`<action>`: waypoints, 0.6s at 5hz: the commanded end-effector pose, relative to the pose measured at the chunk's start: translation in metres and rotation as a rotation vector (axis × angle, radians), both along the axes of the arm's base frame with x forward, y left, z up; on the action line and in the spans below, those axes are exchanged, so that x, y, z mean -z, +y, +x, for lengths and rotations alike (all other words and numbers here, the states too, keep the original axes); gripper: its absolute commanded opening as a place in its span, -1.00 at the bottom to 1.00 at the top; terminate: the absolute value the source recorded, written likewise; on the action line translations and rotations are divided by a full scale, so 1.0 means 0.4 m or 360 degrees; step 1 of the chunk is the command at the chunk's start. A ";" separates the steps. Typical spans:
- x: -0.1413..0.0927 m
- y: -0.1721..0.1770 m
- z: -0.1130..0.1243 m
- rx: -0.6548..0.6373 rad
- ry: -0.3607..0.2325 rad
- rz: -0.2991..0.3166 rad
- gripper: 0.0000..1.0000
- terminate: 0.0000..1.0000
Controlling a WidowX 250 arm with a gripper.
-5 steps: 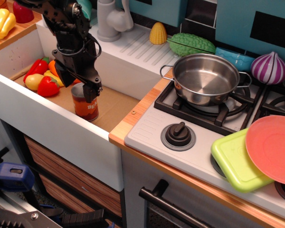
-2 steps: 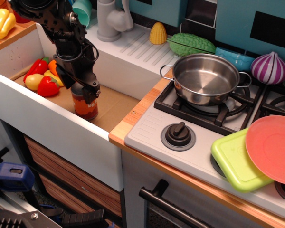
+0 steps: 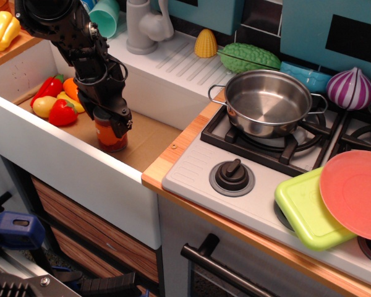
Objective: Put can in pot
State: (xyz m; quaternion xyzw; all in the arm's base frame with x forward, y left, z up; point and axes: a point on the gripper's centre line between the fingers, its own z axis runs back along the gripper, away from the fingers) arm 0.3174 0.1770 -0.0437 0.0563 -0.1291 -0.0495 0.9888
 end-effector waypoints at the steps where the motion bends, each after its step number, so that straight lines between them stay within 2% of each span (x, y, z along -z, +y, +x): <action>1: -0.119 -0.014 0.005 -0.0055 -0.0032 0.0123 -1.00 -1.00; 2: -0.244 -0.090 -0.001 -0.0082 -0.0061 0.0246 -1.00 -1.00; 3: -0.368 -0.163 0.027 -0.0061 -0.0086 0.0335 -1.00 -1.00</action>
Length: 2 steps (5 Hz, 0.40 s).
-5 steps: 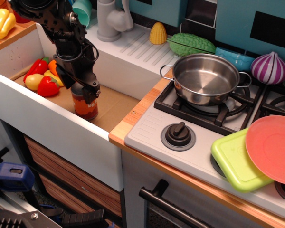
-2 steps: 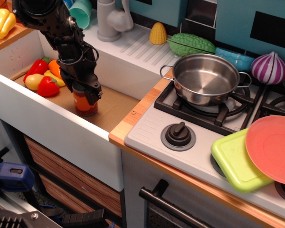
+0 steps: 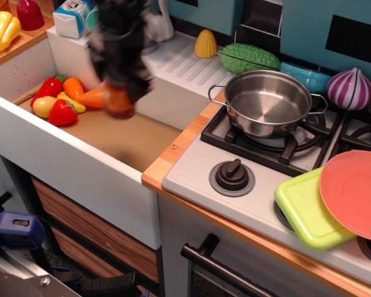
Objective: Put can in pot
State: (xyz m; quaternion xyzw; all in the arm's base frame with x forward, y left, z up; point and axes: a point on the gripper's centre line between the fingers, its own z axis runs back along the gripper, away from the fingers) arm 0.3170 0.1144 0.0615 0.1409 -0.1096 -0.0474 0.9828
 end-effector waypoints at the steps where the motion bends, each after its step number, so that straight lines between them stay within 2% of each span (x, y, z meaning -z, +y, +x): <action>1: -0.230 -0.106 0.077 0.0019 -0.0149 0.0073 -1.00 -1.00; 2: -0.339 -0.191 0.105 0.0059 -0.0157 0.0112 -1.00 -1.00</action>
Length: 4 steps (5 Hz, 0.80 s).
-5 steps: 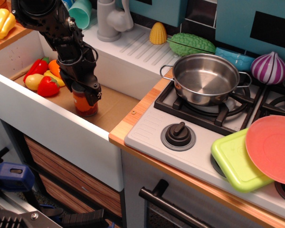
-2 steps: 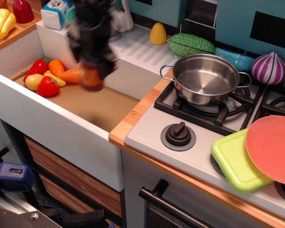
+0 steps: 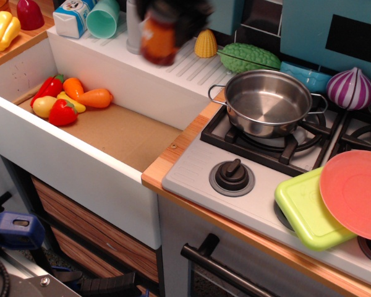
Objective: Put can in pot
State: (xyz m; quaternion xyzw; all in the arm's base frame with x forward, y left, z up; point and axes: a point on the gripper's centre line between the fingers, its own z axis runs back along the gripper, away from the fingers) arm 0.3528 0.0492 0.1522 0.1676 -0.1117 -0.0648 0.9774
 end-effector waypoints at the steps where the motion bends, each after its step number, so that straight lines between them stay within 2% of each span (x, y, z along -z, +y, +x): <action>1: -0.100 -0.104 0.019 0.0001 -0.0159 -0.0119 -1.00 -1.00; 2: -0.066 -0.149 0.001 -0.0032 -0.0134 -0.0239 -1.00 -1.00; 3: -0.044 -0.174 -0.003 -0.0039 -0.0190 -0.0295 -1.00 -1.00; 4: -0.036 -0.213 0.021 -0.0015 -0.0211 -0.0424 -1.00 -1.00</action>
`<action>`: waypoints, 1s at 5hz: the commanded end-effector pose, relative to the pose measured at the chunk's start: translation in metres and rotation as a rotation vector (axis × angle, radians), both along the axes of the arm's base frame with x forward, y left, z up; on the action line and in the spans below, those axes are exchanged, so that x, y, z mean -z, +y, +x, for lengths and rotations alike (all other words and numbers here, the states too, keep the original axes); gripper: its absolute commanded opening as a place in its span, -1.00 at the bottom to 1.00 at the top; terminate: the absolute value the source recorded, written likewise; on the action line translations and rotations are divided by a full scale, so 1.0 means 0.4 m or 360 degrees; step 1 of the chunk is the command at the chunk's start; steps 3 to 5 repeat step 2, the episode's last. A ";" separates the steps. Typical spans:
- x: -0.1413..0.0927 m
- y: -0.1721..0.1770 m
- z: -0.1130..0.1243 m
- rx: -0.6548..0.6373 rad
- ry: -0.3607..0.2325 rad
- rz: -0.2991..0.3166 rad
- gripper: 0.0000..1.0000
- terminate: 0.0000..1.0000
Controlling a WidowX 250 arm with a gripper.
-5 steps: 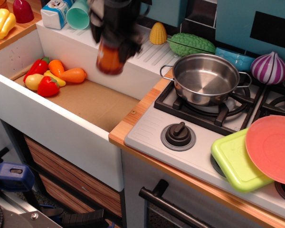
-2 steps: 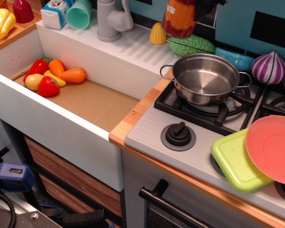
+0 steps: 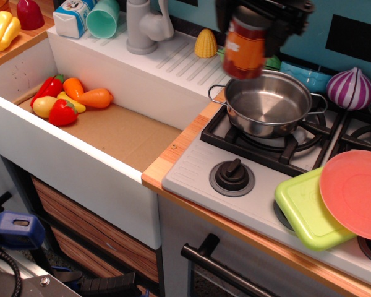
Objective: Put can in pot
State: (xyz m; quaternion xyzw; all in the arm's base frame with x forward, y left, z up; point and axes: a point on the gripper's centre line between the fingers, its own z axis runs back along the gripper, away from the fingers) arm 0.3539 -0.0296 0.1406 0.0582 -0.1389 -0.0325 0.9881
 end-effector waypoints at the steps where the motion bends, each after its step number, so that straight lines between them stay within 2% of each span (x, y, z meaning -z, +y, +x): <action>1: -0.041 -0.041 0.035 0.0043 -0.0186 -0.0106 1.00 -1.00; 2: -0.041 -0.041 0.035 0.0043 -0.0186 -0.0106 1.00 1.00; 5: -0.041 -0.041 0.035 0.0043 -0.0186 -0.0106 1.00 1.00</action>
